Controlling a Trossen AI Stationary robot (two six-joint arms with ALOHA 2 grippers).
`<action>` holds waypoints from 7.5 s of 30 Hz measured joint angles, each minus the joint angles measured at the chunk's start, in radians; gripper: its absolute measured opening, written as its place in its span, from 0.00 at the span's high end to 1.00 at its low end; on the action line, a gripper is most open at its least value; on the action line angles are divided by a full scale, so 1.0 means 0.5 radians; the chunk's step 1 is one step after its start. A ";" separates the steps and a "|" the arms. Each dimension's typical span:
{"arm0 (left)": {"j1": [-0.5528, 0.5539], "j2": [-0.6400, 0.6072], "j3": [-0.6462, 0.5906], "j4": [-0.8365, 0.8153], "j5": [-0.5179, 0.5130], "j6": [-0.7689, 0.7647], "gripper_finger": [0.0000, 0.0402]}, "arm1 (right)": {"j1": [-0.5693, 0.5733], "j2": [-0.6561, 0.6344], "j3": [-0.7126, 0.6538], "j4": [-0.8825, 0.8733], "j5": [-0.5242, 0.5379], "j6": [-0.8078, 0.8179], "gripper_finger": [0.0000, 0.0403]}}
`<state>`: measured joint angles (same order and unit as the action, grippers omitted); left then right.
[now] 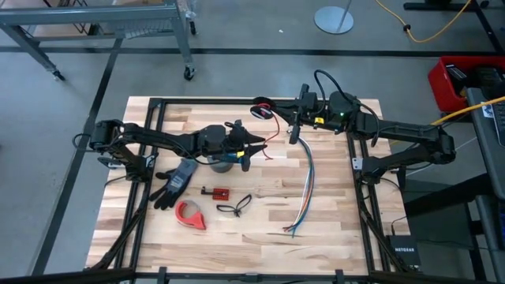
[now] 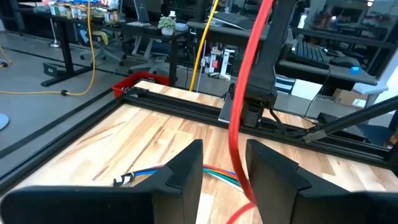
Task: Coil cords
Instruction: Coil the red wire into the black spool
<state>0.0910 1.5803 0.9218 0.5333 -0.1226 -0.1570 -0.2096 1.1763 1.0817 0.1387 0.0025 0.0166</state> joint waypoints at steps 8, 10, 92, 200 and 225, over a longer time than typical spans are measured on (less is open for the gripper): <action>0.001 0.000 0.000 0.000 0.000 -0.001 0.96 | 0.000 0.000 0.000 -0.003 0.000 0.000 0.98; 0.001 0.000 0.000 -0.005 -0.005 -0.009 0.98 | 0.000 0.000 0.000 -0.012 0.003 0.000 0.98; 0.301 -0.670 0.000 -1.277 -0.331 -0.091 1.00 | -0.001 0.378 0.000 -0.253 0.307 -0.102 1.00; 0.163 -0.484 0.001 -0.803 0.108 -0.465 1.00 | -0.002 0.864 -0.002 0.530 0.578 0.224 1.00; 0.169 -0.481 -0.002 -1.123 -0.288 -0.006 0.86 | -0.002 0.787 0.003 0.596 0.442 0.229 1.00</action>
<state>0.1757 1.3399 0.9207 -0.0284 -0.2665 -0.1601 -0.2104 1.5696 1.0832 0.4366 0.2234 0.1310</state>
